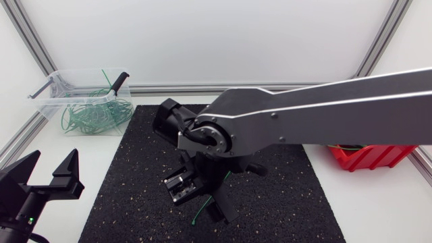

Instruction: Take a green cable tie from the red box, thread the tail through the head to close it, then place it in the transparent bin on the left.

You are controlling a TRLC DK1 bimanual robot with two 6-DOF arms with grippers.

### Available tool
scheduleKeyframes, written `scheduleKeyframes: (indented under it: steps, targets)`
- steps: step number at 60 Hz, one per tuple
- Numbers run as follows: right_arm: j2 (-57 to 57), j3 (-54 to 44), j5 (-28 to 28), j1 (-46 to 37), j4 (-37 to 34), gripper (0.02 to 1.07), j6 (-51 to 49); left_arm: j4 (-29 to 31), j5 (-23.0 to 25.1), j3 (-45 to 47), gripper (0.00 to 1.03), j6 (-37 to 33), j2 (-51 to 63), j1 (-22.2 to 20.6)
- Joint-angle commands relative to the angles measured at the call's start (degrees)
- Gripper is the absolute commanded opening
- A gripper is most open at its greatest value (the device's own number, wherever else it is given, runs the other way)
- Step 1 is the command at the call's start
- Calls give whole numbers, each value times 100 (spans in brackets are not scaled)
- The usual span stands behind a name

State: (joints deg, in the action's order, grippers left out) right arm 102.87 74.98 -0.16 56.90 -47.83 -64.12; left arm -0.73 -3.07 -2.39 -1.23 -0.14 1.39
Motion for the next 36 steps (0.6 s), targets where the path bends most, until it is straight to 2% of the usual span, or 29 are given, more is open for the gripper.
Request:
scheduleKeyframes:
  steps: [1,6,12,16,23,27,36]
  targets:
    - [251,105,-36,128,-77,92,-145,108,-53,231,99,106,-39,2]
    - [295,69,-124,225,-77,87,-119,108,-53,231,99,106,-39,2]
    - [374,-19,-124,321,-7,86,-92,100,-53,231,99,106,-39,2]
    - [436,-19,-151,365,2,78,-75,100,-53,231,99,106,-39,2]
    - [488,-62,-151,427,239,73,13,100,-53,231,99,106,-39,11]
    - [576,-71,-195,462,319,60,13,100,-53,231,99,106,-39,11]
    - [726,-159,-186,506,442,49,13,108,-53,231,99,106,-39,11]
